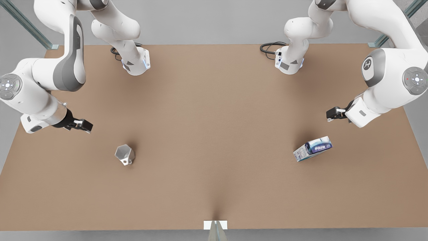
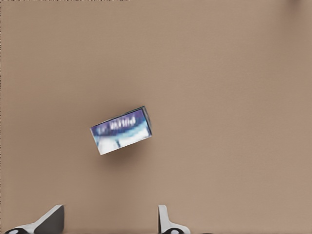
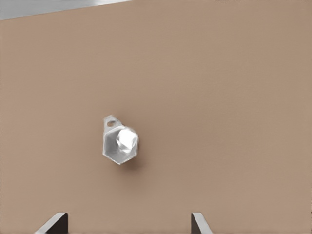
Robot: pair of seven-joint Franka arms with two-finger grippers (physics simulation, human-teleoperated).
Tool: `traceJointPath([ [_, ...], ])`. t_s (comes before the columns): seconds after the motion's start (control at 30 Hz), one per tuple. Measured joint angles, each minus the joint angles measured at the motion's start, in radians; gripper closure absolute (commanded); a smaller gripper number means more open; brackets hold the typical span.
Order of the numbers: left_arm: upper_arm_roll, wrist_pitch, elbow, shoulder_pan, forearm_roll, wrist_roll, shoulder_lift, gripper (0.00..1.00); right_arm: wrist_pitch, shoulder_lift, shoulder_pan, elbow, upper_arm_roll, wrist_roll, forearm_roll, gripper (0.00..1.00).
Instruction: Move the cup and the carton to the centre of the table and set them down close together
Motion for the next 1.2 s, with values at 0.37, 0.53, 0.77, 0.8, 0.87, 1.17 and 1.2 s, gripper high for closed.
traceJointPath([
  [0.37, 0.012, 0.023, -0.053, -0.003, 0.005, -0.001, -0.002, 0.00, 0.216, 0.198, -0.032, -0.046, 0.264, 0.210, -0.066, 0.00],
  [0.53, 0.014, 0.023, -0.073, -0.002, 0.006, -0.001, 0.006, 0.00, 0.375, 0.254, -0.034, -0.077, 0.311, 0.283, -0.142, 0.00],
  [0.77, 0.014, 0.023, -0.100, -0.001, 0.006, -0.004, 0.013, 0.00, 0.635, 0.063, -0.037, -0.386, 0.245, 0.184, -0.107, 0.00],
  [0.8, 0.014, 0.023, -0.101, -0.002, 0.006, -0.003, 0.013, 0.00, 0.640, 0.074, -0.036, -0.383, 0.249, 0.183, -0.106, 0.00],
  [0.87, 0.014, 0.023, -0.101, -0.002, 0.006, -0.003, 0.015, 0.00, 0.639, 0.093, -0.034, -0.386, 0.256, 0.181, -0.106, 0.00],
  [1.17, 0.017, 0.036, -0.104, -0.002, 0.006, -0.003, 0.010, 0.00, 0.689, 0.165, -0.035, -0.418, 0.187, 0.043, 0.076, 0.00],
  [1.2, 0.035, 0.038, -0.102, -0.004, 0.006, 0.003, 0.010, 0.00, 0.692, 0.175, -0.027, -0.417, 0.187, 0.042, 0.082, 0.00],
])
